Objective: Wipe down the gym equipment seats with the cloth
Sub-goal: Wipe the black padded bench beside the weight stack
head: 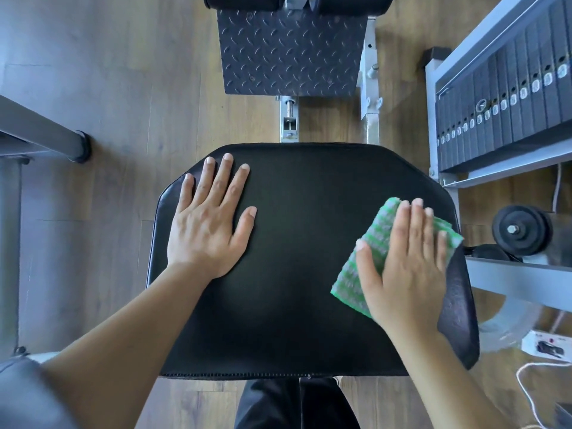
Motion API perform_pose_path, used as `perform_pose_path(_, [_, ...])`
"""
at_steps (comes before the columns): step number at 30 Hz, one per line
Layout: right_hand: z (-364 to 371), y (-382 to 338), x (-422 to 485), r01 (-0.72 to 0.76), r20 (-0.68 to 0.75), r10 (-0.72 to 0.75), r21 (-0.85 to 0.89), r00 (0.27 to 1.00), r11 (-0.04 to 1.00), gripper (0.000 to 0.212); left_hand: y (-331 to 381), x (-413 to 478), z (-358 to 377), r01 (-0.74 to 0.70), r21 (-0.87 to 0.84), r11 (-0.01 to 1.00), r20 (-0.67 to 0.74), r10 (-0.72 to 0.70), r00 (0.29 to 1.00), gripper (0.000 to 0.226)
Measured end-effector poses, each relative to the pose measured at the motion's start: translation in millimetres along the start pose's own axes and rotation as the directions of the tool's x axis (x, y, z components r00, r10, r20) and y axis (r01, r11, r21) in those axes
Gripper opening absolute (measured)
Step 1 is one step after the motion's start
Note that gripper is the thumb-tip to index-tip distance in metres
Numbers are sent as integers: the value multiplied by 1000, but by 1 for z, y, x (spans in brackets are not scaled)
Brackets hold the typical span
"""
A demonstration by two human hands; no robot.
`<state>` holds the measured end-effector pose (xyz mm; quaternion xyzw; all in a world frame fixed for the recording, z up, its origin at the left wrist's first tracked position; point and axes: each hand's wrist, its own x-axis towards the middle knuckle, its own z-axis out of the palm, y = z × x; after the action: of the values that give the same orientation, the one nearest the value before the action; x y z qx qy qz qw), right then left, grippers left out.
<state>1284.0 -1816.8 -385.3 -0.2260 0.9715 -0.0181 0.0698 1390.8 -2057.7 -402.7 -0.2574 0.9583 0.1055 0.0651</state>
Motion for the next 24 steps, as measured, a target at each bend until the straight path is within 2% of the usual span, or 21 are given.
perform_pose_path(3, [3, -8, 40, -68, -30, 68, -7, 997, 998, 79, 0, 0, 0, -1, -1, 1000, -1, 1, 1000, 61])
perform_pose_path(5, [4, -19, 74, -39, -16, 39, -6, 999, 999, 81, 0, 0, 0, -1, -4, 1000, -1, 1, 1000, 62])
perform_pose_path(8, [7, -44, 109, 144, 28, -144, -10, 989, 989, 80, 0, 0, 0, -3, -5, 1000, -1, 3, 1000, 62])
perform_pose_path(11, [11, -70, 116, 333, 60, -333, 6, 941, 943, 81, 0, 0, 1, -4, -7, 1000, 0, 4, 1000, 61])
perform_pose_path(15, [14, -78, 112, 429, 61, -429, 9, 901, 903, 80, -1, 0, 0, -9, -9, 1000, 1, 9, 1000, 60])
perform_pose_path(17, [13, -68, 115, 414, 41, -414, 16, 909, 910, 78, -1, 0, 0, -9, -5, 1000, 5, 9, 1000, 60])
perform_pose_path(21, [9, -38, 127, 245, -38, -244, 8, 969, 970, 69, 0, 0, -1, -2, -4, 1000, 14, 3, 1000, 61])
perform_pose_path(24, [6, -32, 130, 180, -38, -180, -16, 983, 984, 66, 0, 0, -2, -4, -12, 1000, 10, 4, 1000, 61])
